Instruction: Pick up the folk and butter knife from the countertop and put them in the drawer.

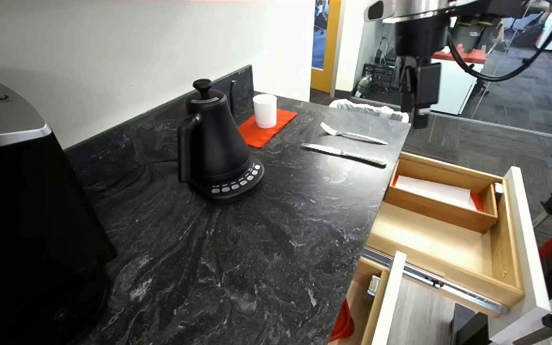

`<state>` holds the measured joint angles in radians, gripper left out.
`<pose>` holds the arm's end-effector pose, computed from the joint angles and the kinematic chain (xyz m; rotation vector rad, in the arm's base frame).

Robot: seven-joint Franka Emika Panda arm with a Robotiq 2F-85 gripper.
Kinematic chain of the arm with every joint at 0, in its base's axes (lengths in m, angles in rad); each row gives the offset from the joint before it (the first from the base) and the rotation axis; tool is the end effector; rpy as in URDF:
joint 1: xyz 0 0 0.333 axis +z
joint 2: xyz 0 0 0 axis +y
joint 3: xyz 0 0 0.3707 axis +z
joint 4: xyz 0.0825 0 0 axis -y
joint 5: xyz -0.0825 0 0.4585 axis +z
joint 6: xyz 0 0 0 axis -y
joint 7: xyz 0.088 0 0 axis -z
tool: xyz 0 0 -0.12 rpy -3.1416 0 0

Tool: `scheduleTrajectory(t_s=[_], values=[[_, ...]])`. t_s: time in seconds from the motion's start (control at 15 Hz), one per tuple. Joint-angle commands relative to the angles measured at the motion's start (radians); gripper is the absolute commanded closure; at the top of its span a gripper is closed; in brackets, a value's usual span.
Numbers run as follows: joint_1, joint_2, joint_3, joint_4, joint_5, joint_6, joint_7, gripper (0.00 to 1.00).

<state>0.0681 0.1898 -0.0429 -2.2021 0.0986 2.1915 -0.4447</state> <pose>0.5860 0.0193 0.2672 -2.9614 -0.6071 0.2756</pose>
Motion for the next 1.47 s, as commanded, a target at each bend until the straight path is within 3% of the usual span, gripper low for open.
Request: scheduleTrajectory(t_s=[0.0, 0.53, 1.0, 1.4], values=[[-0.069, 0.115, 0.027, 0.136, 0.064, 0.033, 0.065, 0.0], [-0.101, 0.263, 0.05, 0.227, 0.079, 0.217, 0.204, 0.0], [-0.092, 0.338, 0.033, 0.199, 0.06, 0.4, 0.359, 0.0], [-0.069, 0.367, -0.022, 0.158, 0.031, 0.55, 0.501, 0.0]])
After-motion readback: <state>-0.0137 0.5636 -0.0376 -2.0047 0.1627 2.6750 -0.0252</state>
